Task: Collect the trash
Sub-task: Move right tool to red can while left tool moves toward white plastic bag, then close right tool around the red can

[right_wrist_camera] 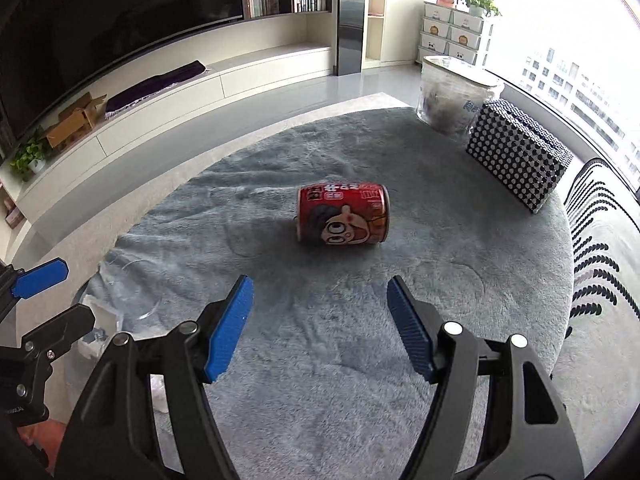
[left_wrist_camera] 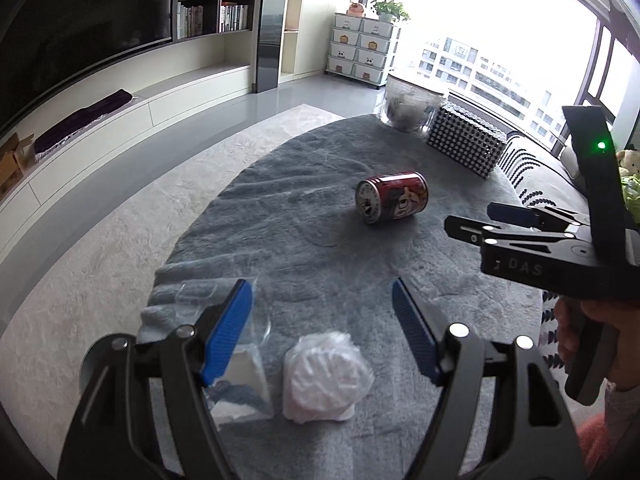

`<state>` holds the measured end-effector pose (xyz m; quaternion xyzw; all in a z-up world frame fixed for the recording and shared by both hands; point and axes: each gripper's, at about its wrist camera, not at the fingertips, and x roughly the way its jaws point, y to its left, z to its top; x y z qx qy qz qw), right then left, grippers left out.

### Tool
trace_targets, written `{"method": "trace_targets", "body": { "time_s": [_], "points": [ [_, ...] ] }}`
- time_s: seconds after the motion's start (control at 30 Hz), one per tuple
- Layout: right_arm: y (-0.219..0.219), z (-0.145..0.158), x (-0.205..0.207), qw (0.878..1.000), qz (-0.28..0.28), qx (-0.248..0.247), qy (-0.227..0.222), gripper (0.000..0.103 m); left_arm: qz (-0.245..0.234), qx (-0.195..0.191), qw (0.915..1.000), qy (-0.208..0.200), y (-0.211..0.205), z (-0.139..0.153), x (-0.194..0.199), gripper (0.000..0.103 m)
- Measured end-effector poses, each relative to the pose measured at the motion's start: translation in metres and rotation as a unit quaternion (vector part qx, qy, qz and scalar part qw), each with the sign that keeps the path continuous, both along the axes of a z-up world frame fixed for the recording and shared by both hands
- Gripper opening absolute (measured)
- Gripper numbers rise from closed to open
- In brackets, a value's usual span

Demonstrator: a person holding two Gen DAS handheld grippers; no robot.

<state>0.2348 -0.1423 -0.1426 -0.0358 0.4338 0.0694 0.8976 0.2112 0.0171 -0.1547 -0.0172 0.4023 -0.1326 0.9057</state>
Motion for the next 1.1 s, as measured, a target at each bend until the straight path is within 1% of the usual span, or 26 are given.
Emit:
{"method": "trace_targets", "body": {
  "time_s": [0.13,0.3,0.37,0.47,0.53,0.67,0.77,0.87,0.97,1.07,1.1],
  "points": [
    [-0.011,-0.011,0.026,1.000,0.002,0.001,-0.007,0.076,-0.011,0.005,0.9999,0.004,-0.023,-0.007,0.021,0.072],
    [-0.007,-0.022,0.054,1.000,0.014,0.002,-0.016,0.081,-0.017,0.011,0.9998,0.008,-0.035,-0.015,0.039,0.072],
    [-0.005,-0.026,0.061,0.999,0.030,-0.009,-0.024,0.081,-0.019,0.012,0.9997,0.010,-0.037,-0.019,0.043,0.072],
    [-0.002,-0.031,0.071,0.995,0.082,-0.043,-0.030,0.082,-0.019,0.010,0.9997,0.014,-0.040,-0.024,0.047,0.072],
    [-0.003,-0.034,0.076,0.990,0.120,-0.065,-0.030,0.082,-0.018,0.010,0.9997,0.016,-0.043,-0.027,0.050,0.072],
    [-0.005,-0.035,0.086,0.979,0.188,-0.079,-0.023,0.082,-0.009,0.004,0.9997,0.024,-0.051,-0.034,0.056,0.072],
    [0.000,-0.037,0.091,0.965,0.245,-0.094,-0.020,0.082,-0.004,0.000,0.9996,0.029,-0.057,-0.039,0.059,0.072],
    [0.010,-0.044,0.093,0.947,0.298,-0.120,-0.017,0.082,0.000,0.001,0.9994,0.034,-0.064,-0.043,0.062,0.072],
    [0.016,-0.057,0.095,0.933,0.333,-0.140,-0.007,0.081,0.007,0.004,0.9993,0.037,-0.069,-0.047,0.064,0.072],
    [0.021,-0.066,0.095,0.922,0.350,-0.165,-0.022,0.080,0.015,0.003,0.9991,0.041,-0.068,-0.050,0.065,0.072],
    [0.023,-0.066,0.095,0.920,0.354,-0.168,-0.024,0.078,0.017,0.004,0.9990,0.042,-0.068,-0.051,0.065,0.072]
  ]
}}
